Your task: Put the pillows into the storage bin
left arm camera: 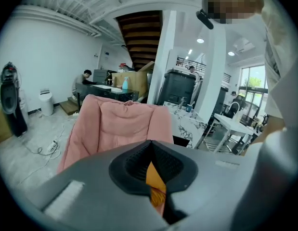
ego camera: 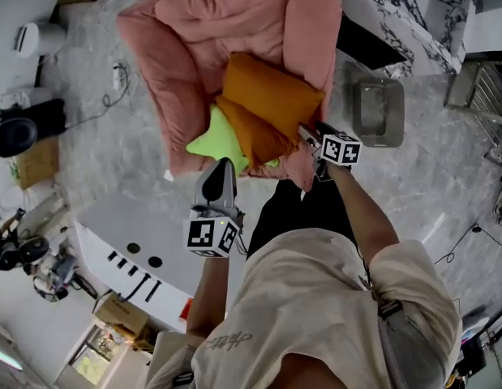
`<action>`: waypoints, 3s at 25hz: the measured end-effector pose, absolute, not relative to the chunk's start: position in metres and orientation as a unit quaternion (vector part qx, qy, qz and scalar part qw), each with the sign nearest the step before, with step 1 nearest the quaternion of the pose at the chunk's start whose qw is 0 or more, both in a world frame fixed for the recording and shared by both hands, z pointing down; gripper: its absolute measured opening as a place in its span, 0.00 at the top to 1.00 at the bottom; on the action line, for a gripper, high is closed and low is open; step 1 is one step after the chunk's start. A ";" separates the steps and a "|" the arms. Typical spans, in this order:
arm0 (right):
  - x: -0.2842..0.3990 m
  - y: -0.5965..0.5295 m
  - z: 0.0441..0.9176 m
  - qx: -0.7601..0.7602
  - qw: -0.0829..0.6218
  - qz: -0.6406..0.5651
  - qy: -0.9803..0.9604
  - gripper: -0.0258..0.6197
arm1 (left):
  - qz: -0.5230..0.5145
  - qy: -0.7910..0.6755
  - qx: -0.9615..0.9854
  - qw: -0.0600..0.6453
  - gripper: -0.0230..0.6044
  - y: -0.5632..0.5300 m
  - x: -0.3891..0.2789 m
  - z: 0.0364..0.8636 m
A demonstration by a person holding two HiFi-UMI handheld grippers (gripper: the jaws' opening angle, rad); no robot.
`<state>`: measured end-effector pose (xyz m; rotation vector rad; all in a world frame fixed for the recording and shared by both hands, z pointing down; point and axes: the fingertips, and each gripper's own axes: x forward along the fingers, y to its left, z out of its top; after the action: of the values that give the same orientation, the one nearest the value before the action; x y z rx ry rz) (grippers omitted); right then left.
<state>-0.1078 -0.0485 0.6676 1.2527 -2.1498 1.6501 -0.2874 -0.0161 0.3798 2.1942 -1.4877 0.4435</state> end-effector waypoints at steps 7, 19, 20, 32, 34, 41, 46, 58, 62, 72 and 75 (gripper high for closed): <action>-0.123 -0.057 0.683 0.396 0.071 0.574 -0.713 0.47 | 0.162 -0.568 0.770 0.243 0.93 -0.016 -0.297 0.391; -0.141 -0.082 0.693 0.426 0.041 0.593 -0.681 0.42 | 0.150 -0.582 0.756 0.260 0.93 -0.006 -0.298 0.401; -0.141 -0.081 0.693 0.429 0.038 0.589 -0.684 0.41 | 0.149 -0.583 0.755 0.261 0.93 -0.004 -0.299 0.401; -0.156 -0.086 0.696 0.397 0.025 0.631 -0.666 0.42 | 0.131 -0.593 0.750 0.262 0.93 0.015 -0.318 0.406; -0.159 -0.088 0.686 0.390 0.034 0.621 -0.678 0.50 | 0.128 -0.594 0.750 0.261 0.93 0.020 -0.323 0.407; -0.154 -0.092 0.615 0.387 0.043 0.572 -0.722 0.62 | 0.107 -0.594 0.759 0.246 0.93 0.021 -0.334 0.396; -0.131 -0.079 0.561 0.357 0.015 0.554 -0.752 0.62 | 0.084 -0.583 0.776 0.225 0.93 0.013 -0.333 0.382; -0.045 0.015 0.483 0.416 -0.026 0.519 -0.746 0.63 | 0.064 -0.495 0.844 0.195 0.93 -0.015 -0.304 0.371; -0.012 0.055 0.473 0.459 -0.034 0.510 -0.727 0.63 | 0.074 -0.452 0.865 0.205 0.93 -0.019 -0.281 0.379; 0.090 0.151 0.456 0.559 -0.084 0.491 -0.663 0.63 | 0.093 -0.358 0.904 0.217 0.93 -0.012 -0.205 0.399; 0.131 0.167 0.457 0.587 -0.082 0.486 -0.642 0.63 | 0.089 -0.351 0.906 0.218 0.93 -0.012 -0.187 0.395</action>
<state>0.1308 0.1671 0.4570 1.9479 -2.1279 1.6133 -0.1875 -0.0120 0.3950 2.5098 -0.9717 0.2473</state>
